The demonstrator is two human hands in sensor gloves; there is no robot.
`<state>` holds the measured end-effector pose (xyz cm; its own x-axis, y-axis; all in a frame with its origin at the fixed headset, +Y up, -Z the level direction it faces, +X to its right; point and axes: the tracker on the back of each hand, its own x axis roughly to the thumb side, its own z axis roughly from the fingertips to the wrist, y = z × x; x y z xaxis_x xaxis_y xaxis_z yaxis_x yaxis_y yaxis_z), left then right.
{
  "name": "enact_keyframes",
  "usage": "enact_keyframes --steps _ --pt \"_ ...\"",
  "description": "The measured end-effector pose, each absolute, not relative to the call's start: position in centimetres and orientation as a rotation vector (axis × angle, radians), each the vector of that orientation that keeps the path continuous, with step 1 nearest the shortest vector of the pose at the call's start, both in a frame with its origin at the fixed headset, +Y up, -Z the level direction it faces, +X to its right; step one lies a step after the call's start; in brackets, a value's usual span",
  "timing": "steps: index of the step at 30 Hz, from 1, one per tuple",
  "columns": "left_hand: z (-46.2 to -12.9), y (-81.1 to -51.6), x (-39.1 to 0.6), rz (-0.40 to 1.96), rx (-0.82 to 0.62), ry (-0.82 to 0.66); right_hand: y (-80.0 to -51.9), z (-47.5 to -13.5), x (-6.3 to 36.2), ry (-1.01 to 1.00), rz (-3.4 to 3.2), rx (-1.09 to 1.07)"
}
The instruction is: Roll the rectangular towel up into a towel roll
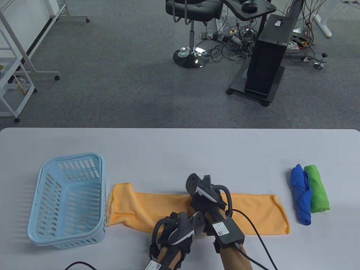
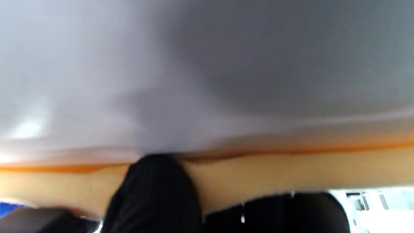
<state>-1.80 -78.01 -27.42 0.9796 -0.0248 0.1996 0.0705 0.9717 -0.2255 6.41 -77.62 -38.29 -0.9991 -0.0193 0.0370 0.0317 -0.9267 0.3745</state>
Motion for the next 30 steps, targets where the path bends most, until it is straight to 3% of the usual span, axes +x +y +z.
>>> enact_keyframes --steps 5,11,13,17,19,22,25,27,30 --pt "-27.4 -75.8 -3.5 0.096 -0.2 -0.142 -75.4 -37.2 9.7 -0.647 -3.292 0.114" --pt "-27.9 -70.2 -5.5 0.392 -0.087 -0.121 -69.4 -35.4 16.0 -0.6 -3.775 0.286" --pt "-28.3 -68.7 -5.9 0.502 -0.122 -0.133 -68.0 -34.8 17.2 -0.649 -3.927 0.201" --pt "-29.4 -64.1 -6.7 0.687 -0.085 -0.184 -64.2 -32.7 19.3 -0.443 -4.088 0.125" --pt "-29.9 -61.8 -6.9 0.71 -0.049 -0.255 -62.6 -31.7 19.6 -0.373 -4.171 0.037" --pt "-30.6 -60.1 -7.9 0.683 -0.058 -0.262 -60.9 -30.8 18.8 -0.444 -4.26 -0.146" --pt "-30.6 -59.7 -9.9 0.513 -0.072 -0.183 -59.6 -30.1 17.7 -0.241 -4.225 -0.123" --pt "-30.2 -59.4 -11.4 0.419 -0.071 -0.132 -59.3 -30.0 17.2 -0.226 -4.175 -0.137" --pt "-29.6 -59.1 -12.8 0.512 -0.044 -0.129 -59.2 -30.0 16.8 -0.199 -4.157 -0.139"
